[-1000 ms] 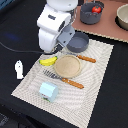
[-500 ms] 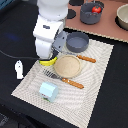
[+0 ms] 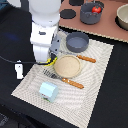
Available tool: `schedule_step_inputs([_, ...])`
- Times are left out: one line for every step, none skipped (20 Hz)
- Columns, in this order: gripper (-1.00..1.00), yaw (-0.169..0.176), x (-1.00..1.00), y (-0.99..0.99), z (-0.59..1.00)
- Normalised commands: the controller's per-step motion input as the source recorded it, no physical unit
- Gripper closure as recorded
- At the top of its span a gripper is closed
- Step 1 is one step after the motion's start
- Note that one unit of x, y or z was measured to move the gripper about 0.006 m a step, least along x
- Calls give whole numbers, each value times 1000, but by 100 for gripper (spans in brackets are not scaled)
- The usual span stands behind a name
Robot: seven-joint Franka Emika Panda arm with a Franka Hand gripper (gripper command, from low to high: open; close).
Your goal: Interact with the objects in diverse but meaningful ways.
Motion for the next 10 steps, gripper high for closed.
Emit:
schedule_step_inputs([-100,88,0,60,-20])
schedule_step_inputs([-100,71,0,0,-31])
schedule_step_inputs([-100,54,0,0,-46])
schedule_step_inputs([-100,42,0,0,-77])
schedule_step_inputs([-100,32,0,0,-106])
schedule_step_inputs([-100,32,-23,0,-134])
schedule_step_inputs([-100,32,-43,0,-171])
schedule_step_inputs([-100,32,-49,0,-194])
schedule_step_inputs([-100,30,-103,-26,-217])
schedule_step_inputs([-100,27,-126,-46,-217])
